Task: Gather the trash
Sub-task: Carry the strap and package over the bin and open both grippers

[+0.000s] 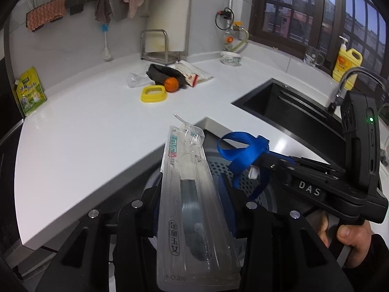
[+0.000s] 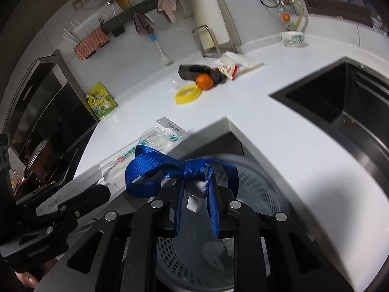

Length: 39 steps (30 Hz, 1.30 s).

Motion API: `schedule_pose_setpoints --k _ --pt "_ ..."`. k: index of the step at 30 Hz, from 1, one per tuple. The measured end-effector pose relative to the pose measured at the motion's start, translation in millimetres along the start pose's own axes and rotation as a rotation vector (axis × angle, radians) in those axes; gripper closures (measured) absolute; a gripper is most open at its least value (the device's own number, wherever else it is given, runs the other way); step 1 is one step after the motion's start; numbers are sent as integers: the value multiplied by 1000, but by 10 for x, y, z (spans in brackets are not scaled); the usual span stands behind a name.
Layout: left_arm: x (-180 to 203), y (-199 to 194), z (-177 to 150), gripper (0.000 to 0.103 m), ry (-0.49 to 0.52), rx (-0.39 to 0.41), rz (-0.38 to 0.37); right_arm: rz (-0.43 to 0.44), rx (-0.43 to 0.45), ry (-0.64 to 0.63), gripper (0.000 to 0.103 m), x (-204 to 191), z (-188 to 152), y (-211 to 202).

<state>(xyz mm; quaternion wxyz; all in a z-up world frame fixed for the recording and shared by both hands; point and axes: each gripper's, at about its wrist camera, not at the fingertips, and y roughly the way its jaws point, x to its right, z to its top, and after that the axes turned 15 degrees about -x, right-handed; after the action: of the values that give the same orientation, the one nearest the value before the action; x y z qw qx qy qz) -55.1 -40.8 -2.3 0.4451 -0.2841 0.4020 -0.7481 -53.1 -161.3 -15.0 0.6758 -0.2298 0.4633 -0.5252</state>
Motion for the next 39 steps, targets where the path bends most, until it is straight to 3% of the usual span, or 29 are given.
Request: schedule_pose_setpoints --k 8,17,19,20,22,24,39 --pt "61 250 -176 63 11 -66 -12 8 -53 66 84 158 -267 202" --pt "-72 580 -170 63 -38 -129 -1 -57 -124 90 84 290 -304 459" --pt "-93 602 -168 59 -48 -131 -1 -69 -140 92 84 300 -309 505" --pt "-101 609 -168 57 -52 -133 1 -75 -142 91 82 298 -314 513" --pt "-121 609 -172 43 -63 -130 6 -85 -143 86 70 282 -315 519" --pt "-143 607 -171 40 -73 -124 9 -104 -133 80 60 270 -314 507" --pt "-223 583 -153 36 -102 -113 30 -100 -108 87 57 268 -350 400"
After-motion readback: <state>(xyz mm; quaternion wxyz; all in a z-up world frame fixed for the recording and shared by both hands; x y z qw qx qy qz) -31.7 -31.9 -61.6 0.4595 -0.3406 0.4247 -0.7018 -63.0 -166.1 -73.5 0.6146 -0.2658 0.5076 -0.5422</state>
